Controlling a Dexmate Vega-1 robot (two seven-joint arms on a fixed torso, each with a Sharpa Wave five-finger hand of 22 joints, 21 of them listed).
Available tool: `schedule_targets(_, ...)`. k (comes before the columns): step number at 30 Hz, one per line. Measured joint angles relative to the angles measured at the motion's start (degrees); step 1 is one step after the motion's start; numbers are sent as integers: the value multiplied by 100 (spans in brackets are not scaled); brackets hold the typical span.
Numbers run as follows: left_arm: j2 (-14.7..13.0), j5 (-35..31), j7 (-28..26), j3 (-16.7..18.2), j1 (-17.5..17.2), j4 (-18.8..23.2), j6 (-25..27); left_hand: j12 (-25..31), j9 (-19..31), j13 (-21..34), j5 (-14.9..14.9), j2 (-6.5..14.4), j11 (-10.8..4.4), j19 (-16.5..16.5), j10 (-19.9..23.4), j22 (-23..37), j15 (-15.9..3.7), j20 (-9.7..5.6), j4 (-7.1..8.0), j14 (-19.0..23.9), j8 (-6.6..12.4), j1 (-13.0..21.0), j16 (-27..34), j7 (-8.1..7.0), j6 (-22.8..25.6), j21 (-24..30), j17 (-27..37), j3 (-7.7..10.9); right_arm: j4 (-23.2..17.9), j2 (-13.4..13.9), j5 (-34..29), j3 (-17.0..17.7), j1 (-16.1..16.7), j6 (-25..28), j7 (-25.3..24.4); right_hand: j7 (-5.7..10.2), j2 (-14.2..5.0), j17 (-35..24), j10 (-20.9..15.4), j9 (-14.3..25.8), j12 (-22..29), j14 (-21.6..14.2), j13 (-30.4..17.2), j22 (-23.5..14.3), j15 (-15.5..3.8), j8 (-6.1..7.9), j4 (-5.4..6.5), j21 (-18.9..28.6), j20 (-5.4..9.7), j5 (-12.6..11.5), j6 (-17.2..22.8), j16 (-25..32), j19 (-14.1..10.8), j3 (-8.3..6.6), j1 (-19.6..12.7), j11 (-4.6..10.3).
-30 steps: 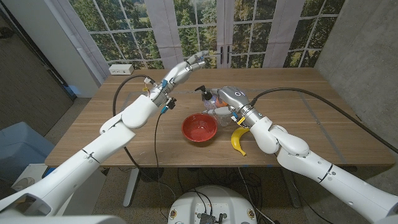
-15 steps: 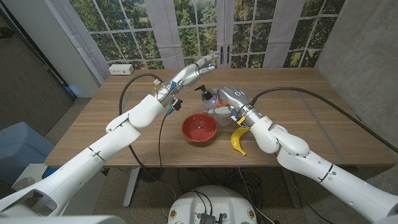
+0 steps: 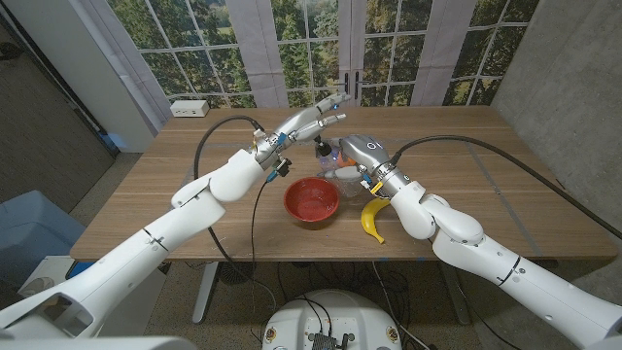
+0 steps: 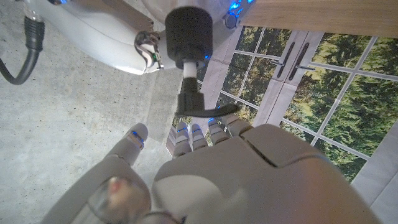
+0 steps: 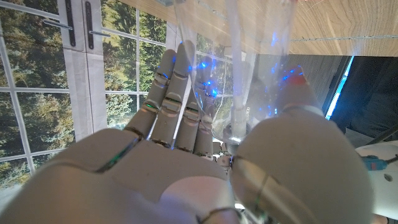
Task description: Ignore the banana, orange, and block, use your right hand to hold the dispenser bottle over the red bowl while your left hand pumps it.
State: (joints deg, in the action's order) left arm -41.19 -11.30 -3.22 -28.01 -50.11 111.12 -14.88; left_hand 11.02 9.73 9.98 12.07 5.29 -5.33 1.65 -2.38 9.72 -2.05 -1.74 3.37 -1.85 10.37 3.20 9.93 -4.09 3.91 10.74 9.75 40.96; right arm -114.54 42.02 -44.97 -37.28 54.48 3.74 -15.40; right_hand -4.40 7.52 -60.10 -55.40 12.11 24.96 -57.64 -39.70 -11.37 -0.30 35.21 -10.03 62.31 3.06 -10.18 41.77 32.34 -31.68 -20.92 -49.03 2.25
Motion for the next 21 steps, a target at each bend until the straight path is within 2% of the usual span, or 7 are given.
schedule_targets(13,67,-189,67,-196,136,-132,39,1,0,0,0,0,22,-63,-21,0,-7,-21,1,-56,0,0,0,21,-21,0,0,1,0,12,-10,-3,-1,-50,-59,-1,0,-30,-31,0,-17,-11,-15,19,10,-21,0,27,-21,0,1,-8,21,0,0,-31)
schedule_targets(21,103,-257,109,-311,213,-206,94,1,0,0,0,0,-9,-63,-52,0,-7,-21,1,-55,0,0,0,21,-21,0,-1,0,10,21,-16,-4,8,-82,-84,-61,0,-76,-54,0,-42,-11,-30,26,10,6,-23,67,-21,0,63,-25,21,-23,0,-52)
